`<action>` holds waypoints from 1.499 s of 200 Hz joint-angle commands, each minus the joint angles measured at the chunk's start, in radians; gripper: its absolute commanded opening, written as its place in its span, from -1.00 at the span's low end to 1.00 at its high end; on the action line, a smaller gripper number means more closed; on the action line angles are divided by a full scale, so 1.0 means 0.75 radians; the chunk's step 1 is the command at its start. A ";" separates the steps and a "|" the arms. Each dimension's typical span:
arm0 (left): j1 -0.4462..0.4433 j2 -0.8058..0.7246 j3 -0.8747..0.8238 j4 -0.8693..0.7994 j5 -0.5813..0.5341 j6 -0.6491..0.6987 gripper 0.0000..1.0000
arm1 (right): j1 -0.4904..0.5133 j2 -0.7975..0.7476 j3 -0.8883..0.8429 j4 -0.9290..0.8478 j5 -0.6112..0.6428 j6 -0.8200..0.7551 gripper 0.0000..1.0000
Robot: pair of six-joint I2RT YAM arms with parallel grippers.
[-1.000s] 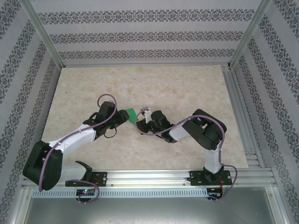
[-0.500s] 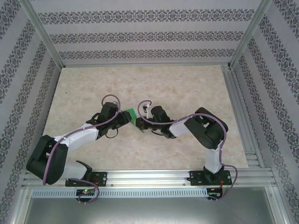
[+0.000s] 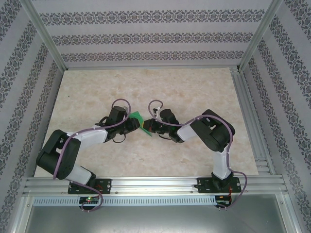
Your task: Fold a paper plane with a square sheet of paper (pick it up from the middle)
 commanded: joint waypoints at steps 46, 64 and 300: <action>0.006 0.109 0.087 0.139 0.055 0.077 -0.33 | -0.047 0.057 -0.052 0.133 -0.032 0.126 -1.00; 0.004 0.129 0.100 0.144 0.055 0.082 -0.34 | -0.049 0.059 -0.052 0.121 -0.030 0.126 -1.00; -0.014 0.366 0.202 0.301 0.151 0.118 -0.46 | -0.111 0.143 -0.098 0.044 0.024 0.300 -1.00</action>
